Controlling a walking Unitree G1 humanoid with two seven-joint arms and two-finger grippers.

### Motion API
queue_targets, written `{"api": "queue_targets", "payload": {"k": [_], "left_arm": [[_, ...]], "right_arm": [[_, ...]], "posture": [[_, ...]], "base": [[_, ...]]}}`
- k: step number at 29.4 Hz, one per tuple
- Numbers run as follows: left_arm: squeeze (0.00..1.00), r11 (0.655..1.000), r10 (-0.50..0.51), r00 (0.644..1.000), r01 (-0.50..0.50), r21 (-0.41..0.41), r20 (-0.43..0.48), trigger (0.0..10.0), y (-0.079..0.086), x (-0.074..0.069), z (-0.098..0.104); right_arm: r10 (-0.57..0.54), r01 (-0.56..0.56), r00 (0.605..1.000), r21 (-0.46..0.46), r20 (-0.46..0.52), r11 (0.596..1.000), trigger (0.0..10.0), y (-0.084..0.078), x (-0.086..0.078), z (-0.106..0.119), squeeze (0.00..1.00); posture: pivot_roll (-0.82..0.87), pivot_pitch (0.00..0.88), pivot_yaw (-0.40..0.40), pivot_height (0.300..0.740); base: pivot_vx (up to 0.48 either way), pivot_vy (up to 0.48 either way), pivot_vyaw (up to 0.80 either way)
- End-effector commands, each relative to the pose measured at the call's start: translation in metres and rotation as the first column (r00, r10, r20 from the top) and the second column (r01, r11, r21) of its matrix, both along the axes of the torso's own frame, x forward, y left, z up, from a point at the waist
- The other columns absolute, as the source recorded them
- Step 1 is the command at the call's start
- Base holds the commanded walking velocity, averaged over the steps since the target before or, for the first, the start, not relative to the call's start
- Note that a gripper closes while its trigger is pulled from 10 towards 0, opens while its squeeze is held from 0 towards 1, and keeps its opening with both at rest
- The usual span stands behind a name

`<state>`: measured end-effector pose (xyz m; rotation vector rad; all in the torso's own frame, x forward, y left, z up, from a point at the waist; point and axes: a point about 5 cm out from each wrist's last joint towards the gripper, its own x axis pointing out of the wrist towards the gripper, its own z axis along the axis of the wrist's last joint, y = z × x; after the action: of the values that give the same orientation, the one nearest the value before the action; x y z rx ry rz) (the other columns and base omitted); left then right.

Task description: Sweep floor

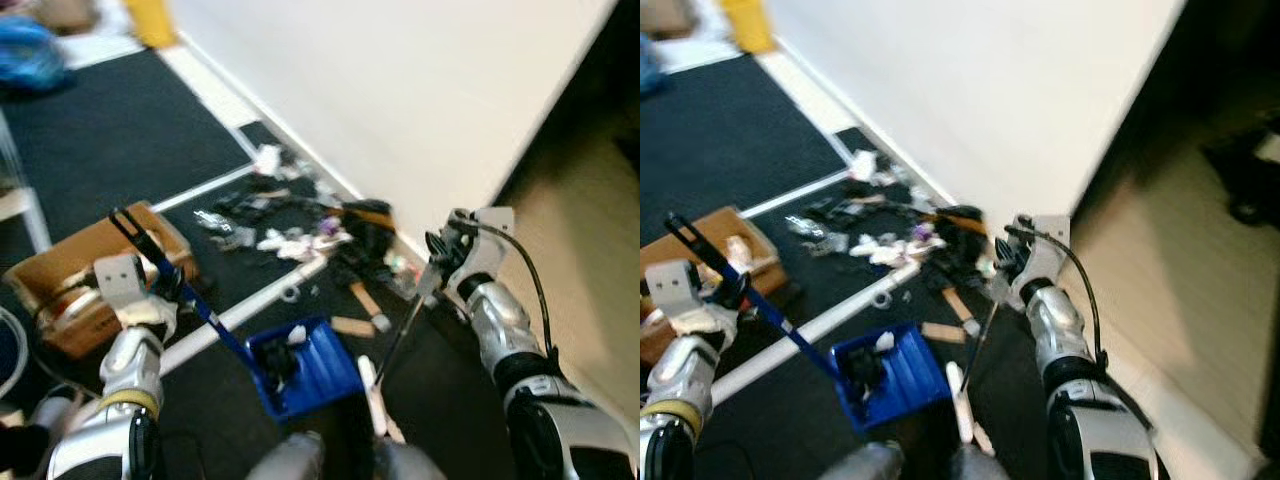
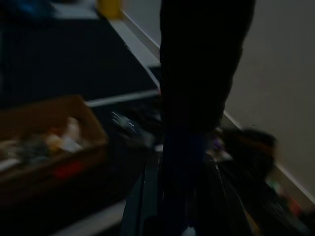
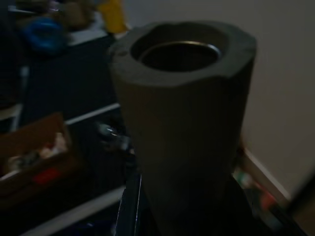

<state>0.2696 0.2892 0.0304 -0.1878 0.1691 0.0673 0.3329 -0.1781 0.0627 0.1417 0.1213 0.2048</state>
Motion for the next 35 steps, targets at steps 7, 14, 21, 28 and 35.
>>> {"api": "queue_targets", "payload": {"k": [7, 14, 21, 28, 35], "left_arm": [[0.00, 1.000, 0.001, 1.000, -0.001, 0.009, -0.023, 10.0, -0.001, -0.004, -0.005], [0.00, 1.000, -0.010, 0.997, 0.009, -0.003, -0.076, 10.0, -0.006, -0.014, -0.018], [0.00, 0.998, -0.058, 0.990, 0.054, -0.032, -0.131, 10.0, -0.022, -0.020, -0.031], [0.00, 0.997, -0.070, 0.986, 0.065, -0.038, -0.152, 10.0, -0.031, -0.022, -0.038], [0.00, 0.998, -0.055, 0.992, 0.053, -0.021, -0.112, 10.0, -0.025, -0.014, -0.028]], "right_arm": [[-0.023, 0.023, 0.999, 0.012, 0.026, 1.000, 10.0, 0.000, 0.000, 0.002, 0.00], [-0.029, 0.029, 0.999, 0.012, 0.033, 1.000, 10.0, -0.002, 0.001, 0.003, 0.00], [-0.020, 0.020, 0.999, 0.009, 0.035, 1.000, 10.0, 0.000, 0.001, 0.003, 0.00], [-0.025, 0.025, 0.999, 0.008, 0.026, 1.000, 10.0, -0.001, -0.001, 0.000, 0.00], [-0.029, 0.029, 0.999, 0.006, 0.012, 1.000, 10.0, -0.001, -0.004, -0.004, 0.00]], "posture": [[0.15, 0.000, -0.020, 0.740], [0.16, 0.000, -0.027, 0.740], [0.15, 0.000, -0.026, 0.740], [0.15, 0.000, -0.022, 0.740], [0.15, 0.000, -0.024, 0.740]], "base": [[0.000, 0.000, 0.79], [0.000, 0.000, 0.79], [0.000, 0.000, 0.79], [0.000, 0.000, 0.79], [0.000, 0.000, 0.79]]}}
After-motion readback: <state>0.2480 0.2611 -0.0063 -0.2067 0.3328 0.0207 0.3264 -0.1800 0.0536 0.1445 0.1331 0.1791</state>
